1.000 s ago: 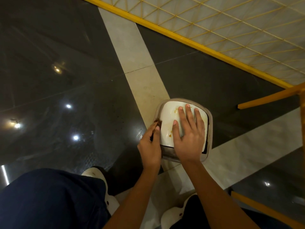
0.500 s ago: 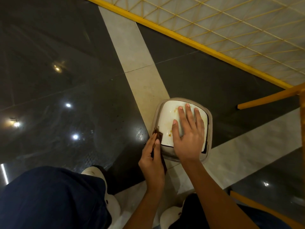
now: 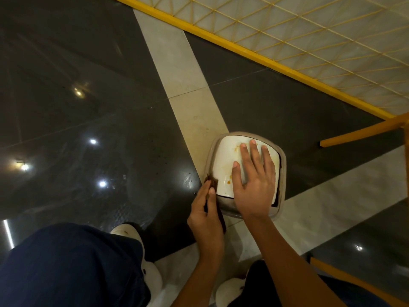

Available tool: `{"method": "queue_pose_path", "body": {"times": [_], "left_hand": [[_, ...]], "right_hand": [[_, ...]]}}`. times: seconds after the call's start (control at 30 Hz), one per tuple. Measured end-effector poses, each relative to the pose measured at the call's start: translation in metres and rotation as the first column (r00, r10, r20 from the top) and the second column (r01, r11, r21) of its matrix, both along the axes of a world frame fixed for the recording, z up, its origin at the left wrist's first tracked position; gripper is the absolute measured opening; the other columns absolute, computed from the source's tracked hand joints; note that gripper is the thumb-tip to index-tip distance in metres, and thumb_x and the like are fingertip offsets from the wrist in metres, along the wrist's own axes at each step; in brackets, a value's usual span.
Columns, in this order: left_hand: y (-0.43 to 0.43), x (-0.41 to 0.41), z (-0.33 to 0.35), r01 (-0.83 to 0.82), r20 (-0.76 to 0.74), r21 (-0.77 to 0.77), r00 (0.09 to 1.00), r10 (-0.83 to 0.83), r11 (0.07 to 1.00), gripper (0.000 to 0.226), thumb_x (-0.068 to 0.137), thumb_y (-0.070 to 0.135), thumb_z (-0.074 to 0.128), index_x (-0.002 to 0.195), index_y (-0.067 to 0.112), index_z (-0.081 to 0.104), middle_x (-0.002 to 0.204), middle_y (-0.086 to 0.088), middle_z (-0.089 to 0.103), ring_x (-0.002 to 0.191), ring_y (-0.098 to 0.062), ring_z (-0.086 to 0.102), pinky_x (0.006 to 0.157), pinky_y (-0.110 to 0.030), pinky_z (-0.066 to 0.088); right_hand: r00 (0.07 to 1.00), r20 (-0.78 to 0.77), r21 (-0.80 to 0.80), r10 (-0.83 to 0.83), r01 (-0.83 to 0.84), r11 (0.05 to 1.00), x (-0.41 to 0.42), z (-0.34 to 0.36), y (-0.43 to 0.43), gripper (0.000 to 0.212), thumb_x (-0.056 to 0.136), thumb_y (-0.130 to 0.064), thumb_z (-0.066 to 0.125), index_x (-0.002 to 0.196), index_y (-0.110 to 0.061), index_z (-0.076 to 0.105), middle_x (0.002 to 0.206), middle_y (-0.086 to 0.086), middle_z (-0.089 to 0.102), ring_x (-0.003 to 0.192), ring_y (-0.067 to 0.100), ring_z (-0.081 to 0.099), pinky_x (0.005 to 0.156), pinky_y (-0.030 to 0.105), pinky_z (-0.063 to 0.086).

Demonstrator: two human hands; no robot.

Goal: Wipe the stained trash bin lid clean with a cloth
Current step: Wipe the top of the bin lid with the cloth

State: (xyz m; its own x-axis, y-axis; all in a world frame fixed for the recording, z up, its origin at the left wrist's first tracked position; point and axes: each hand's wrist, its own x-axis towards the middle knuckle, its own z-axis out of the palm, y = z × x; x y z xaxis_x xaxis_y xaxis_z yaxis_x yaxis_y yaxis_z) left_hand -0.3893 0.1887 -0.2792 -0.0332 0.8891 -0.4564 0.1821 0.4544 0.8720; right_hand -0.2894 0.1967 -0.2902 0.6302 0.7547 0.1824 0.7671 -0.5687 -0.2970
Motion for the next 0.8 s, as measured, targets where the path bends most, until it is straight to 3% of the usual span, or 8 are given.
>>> {"method": "queue_pose_path", "body": {"times": [0.07, 0.23, 0.37, 0.5, 0.63, 0.8], "left_hand": [[-0.009, -0.003, 0.008, 0.037, -0.029, 0.066, 0.999, -0.036, 0.997, 0.030, 0.088, 0.021, 0.055, 0.118, 0.027, 0.058, 0.123, 0.008, 0.058, 0.112, 0.001, 0.054, 0.097, -0.014, 0.042], [0.015, 0.002, -0.007, 0.007, -0.019, -0.048, 1.000, -0.008, 0.999, 0.027, 0.090, 0.022, 0.055, 0.117, 0.018, 0.062, 0.114, 0.002, 0.065, 0.105, -0.006, 0.059, 0.096, -0.035, 0.049], [-0.002, 0.000, 0.011, 0.067, -0.041, 0.062, 0.997, -0.065, 0.996, 0.030, 0.089, 0.019, 0.056, 0.118, 0.028, 0.056, 0.120, 0.011, 0.058, 0.110, 0.002, 0.054, 0.096, -0.013, 0.042], [0.012, 0.003, 0.002, 0.044, -0.032, 0.019, 0.999, -0.043, 0.999, 0.028, 0.090, 0.020, 0.055, 0.118, 0.020, 0.060, 0.116, 0.003, 0.063, 0.104, -0.002, 0.058, 0.092, -0.019, 0.049], [0.023, 0.009, 0.003, 0.082, -0.059, 0.034, 0.995, -0.080, 0.996, 0.029, 0.091, 0.023, 0.054, 0.119, 0.016, 0.061, 0.115, 0.005, 0.060, 0.094, 0.006, 0.053, 0.072, 0.003, 0.041], [0.021, 0.008, 0.002, 0.120, -0.088, 0.087, 0.990, -0.112, 0.989, 0.029, 0.090, 0.021, 0.055, 0.117, 0.014, 0.062, 0.114, 0.005, 0.060, 0.094, 0.011, 0.052, 0.080, 0.002, 0.040]], "right_hand": [[1.000, -0.005, -0.009, -0.002, 0.002, 1.000, 0.000, 0.000, 0.000, 0.052, 0.096, -0.043, 0.025, 0.140, -0.018, 0.040, 0.147, 0.004, 0.039, 0.138, 0.029, 0.030, 0.111, 0.050, 0.028], [1.000, 0.005, -0.009, -0.003, 0.003, 1.000, 0.000, 0.000, 0.000, 0.053, 0.097, -0.044, 0.022, 0.139, -0.018, 0.041, 0.146, 0.005, 0.040, 0.138, 0.029, 0.031, 0.111, 0.050, 0.029], [1.000, -0.001, -0.012, -0.005, 0.005, 1.000, 0.000, 0.000, 0.000, 0.055, 0.097, -0.045, 0.020, 0.139, -0.018, 0.041, 0.147, 0.004, 0.039, 0.138, 0.029, 0.030, 0.110, 0.051, 0.029], [1.000, 0.010, -0.006, 0.002, -0.002, 1.000, 0.000, 0.000, 0.000, 0.055, 0.097, -0.045, 0.020, 0.139, -0.017, 0.042, 0.146, 0.005, 0.041, 0.137, 0.030, 0.032, 0.110, 0.052, 0.030], [1.000, 0.001, 0.015, 0.001, -0.001, 1.000, 0.001, -0.001, 0.000, 0.056, 0.097, -0.046, 0.019, 0.138, -0.016, 0.044, 0.145, 0.006, 0.043, 0.136, 0.031, 0.034, 0.107, 0.054, 0.033], [1.000, 0.007, 0.024, 0.006, -0.007, 1.000, 0.000, -0.002, 0.000, 0.054, 0.097, -0.044, 0.022, 0.138, -0.016, 0.044, 0.145, 0.006, 0.042, 0.136, 0.030, 0.033, 0.108, 0.053, 0.033]]}}
